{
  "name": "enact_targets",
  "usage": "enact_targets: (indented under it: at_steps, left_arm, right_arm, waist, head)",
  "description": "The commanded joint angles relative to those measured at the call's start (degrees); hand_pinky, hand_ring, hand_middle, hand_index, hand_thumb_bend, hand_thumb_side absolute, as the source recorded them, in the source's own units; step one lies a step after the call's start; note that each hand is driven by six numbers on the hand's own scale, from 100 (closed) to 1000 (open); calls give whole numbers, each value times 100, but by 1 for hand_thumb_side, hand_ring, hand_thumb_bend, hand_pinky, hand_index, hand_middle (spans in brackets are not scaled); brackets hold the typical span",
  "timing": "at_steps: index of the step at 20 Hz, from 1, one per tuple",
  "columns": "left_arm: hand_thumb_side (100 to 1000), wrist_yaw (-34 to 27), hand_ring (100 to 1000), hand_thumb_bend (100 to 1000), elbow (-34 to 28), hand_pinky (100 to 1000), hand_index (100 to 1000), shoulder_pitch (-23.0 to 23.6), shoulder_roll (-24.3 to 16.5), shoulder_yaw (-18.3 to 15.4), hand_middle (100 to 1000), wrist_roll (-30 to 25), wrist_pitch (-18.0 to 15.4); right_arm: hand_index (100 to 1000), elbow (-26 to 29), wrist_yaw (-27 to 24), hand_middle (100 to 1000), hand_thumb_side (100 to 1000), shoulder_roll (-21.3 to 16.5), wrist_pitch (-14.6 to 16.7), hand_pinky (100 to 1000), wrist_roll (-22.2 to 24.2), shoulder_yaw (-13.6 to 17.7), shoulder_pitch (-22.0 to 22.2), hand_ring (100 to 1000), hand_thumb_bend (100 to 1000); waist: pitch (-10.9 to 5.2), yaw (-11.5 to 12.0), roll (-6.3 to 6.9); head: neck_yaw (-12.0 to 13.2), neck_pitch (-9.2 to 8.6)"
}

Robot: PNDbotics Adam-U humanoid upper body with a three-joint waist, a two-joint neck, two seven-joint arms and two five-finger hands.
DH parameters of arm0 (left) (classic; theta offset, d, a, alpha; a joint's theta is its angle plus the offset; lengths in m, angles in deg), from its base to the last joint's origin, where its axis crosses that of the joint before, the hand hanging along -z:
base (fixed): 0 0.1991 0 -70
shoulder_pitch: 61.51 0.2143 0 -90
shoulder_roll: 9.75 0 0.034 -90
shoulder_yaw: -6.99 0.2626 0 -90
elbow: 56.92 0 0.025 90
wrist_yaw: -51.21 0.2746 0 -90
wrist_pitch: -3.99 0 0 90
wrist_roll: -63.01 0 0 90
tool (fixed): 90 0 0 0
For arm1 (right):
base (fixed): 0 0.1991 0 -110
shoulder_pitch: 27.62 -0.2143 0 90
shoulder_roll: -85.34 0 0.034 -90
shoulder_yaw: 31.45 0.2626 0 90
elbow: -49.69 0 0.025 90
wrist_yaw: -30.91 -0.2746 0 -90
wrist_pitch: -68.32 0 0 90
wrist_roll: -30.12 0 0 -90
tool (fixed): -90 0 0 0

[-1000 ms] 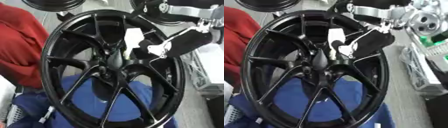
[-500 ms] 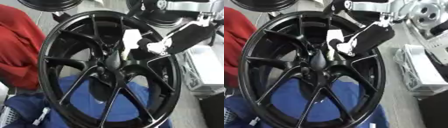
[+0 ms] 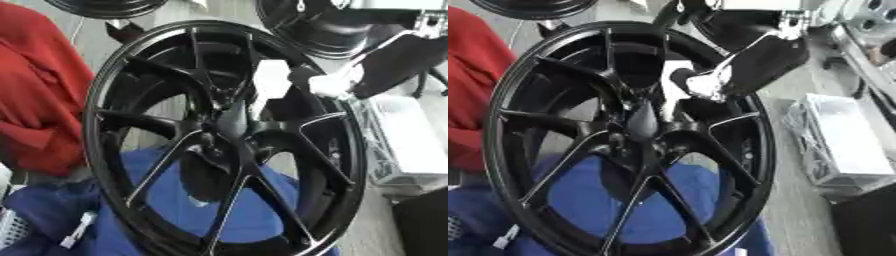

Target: Pull the pin out of the wheel hub.

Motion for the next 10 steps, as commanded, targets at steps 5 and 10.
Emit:
enact_targets:
  at_steps: [5, 10]
  left_arm:
    - [579, 2, 645, 395, -124, 706, 661, -77, -152, -8, 588, -15, -40]
    - [579, 15, 645, 397, -124, 706, 661, -98, -150, 0, 583, -24, -51]
  right_arm:
    - [933, 53, -23, 891, 477, -210, -74, 917, -11, 89, -33, 932, 188]
    - [934, 53, 5, 891, 482, -169, -117, 918, -2, 39, -54, 933, 199]
  waist:
    - [-53, 69, 44]
    - [-7, 115, 34]
  head:
    - [-186, -89]
    - [-419, -75]
